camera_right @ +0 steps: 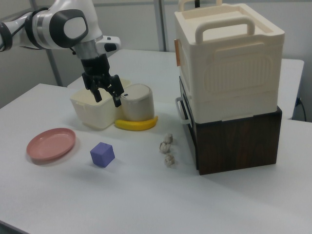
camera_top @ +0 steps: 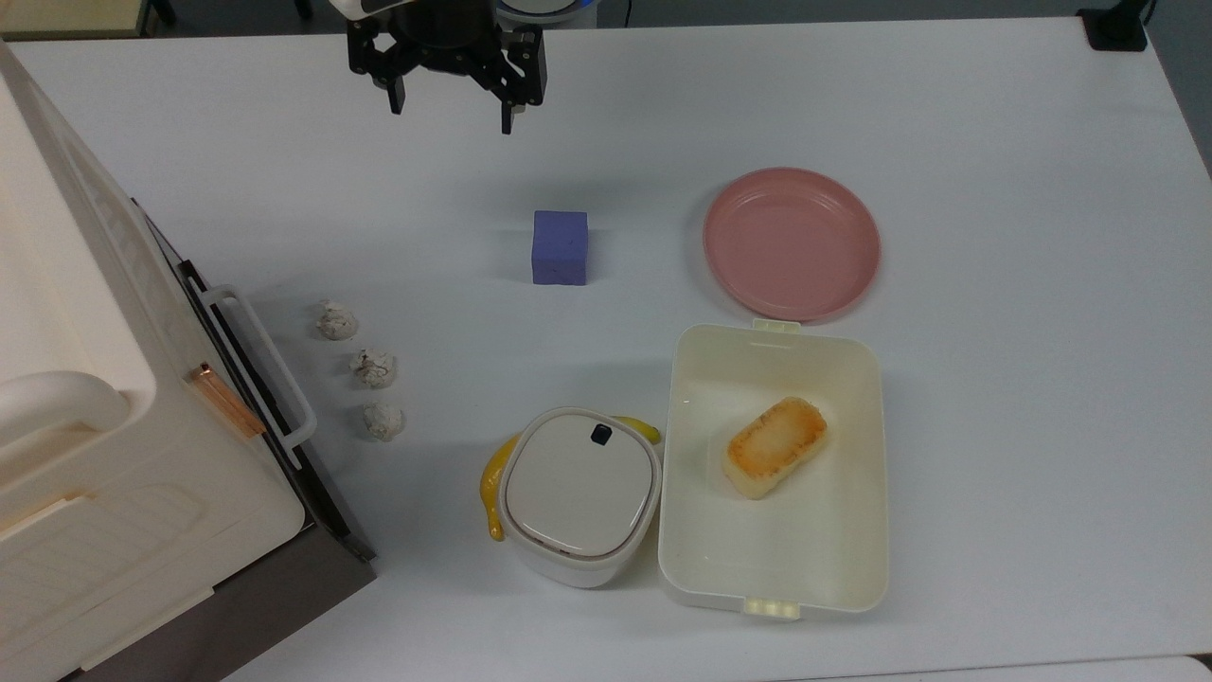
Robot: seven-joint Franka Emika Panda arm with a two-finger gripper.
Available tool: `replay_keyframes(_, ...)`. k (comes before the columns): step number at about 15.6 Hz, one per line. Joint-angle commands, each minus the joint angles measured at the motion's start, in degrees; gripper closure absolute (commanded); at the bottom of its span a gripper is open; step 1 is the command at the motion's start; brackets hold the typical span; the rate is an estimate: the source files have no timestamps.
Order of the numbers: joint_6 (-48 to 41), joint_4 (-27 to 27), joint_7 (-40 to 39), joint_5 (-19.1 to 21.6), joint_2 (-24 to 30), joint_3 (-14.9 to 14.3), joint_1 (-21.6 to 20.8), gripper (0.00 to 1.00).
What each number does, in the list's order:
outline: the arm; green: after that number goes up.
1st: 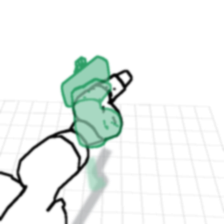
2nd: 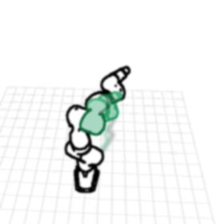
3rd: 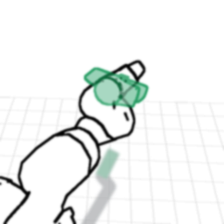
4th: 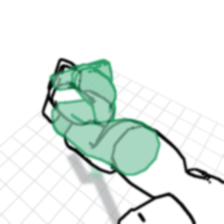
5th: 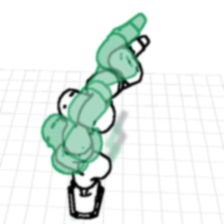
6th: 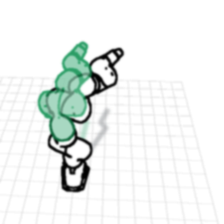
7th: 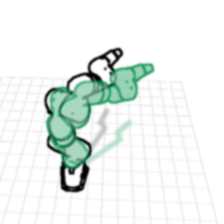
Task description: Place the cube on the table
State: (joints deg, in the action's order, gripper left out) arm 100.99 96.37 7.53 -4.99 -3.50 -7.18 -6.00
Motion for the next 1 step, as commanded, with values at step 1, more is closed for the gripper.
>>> replay_keyframes(1,0.2,1.5,1.3,1.6,1.1,-0.5,0.1,0.00)
